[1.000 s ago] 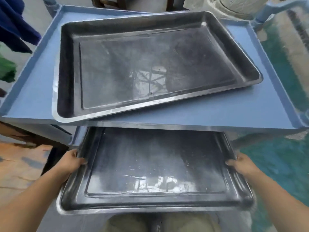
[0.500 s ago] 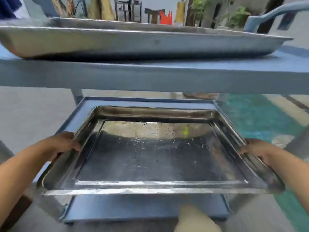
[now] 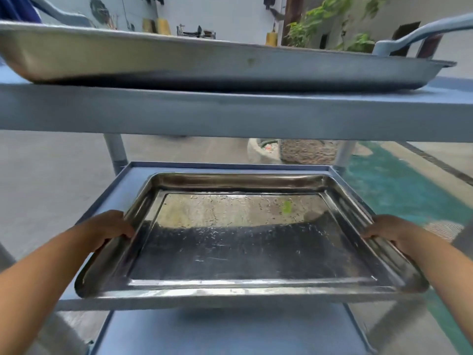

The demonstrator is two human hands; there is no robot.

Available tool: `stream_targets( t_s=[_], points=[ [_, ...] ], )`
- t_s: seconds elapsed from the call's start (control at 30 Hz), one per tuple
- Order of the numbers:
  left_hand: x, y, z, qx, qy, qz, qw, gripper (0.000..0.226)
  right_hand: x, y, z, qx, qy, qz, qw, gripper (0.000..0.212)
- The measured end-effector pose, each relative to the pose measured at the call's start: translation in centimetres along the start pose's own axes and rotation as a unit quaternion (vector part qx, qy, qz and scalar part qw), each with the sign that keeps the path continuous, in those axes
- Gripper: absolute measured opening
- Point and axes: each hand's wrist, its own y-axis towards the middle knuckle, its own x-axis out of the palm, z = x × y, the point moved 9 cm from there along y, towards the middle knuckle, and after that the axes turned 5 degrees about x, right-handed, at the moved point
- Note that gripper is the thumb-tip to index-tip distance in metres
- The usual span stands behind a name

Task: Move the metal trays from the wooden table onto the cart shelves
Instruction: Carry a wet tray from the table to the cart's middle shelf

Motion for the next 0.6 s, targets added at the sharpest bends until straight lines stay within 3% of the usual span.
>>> stream_targets(
  t_s=[0.1, 0.23, 0.47, 0.6],
  points=[
    [0.2, 1.1, -0.5, 0.005, 0.008, 0.019, 1.0, 0.036, 1.0, 0.8, 0.1, 0.0, -0.011, 0.001, 1.0, 0.067],
    [0.4, 1.7, -0.9, 0.004, 0.055, 0.034, 0.998, 0.04, 1.4, 1.5, 0.8, 0.006, -0.01, 0.012, 1.0, 0.045],
    [0.0, 1.1, -0.3, 0.036, 0.06, 0.085, 0.994, 0.017, 1.9, 1.8, 1.2, 0.005, -0.001, 0.018, 1.0, 0.074],
    [-1.3, -1.3, 2.5, 0.093, 0.144, 0.195, 0.966, 0.025, 0.6, 0.2, -0.6, -0.052, -0.03, 0.11, 0.992, 0.053]
  ],
)
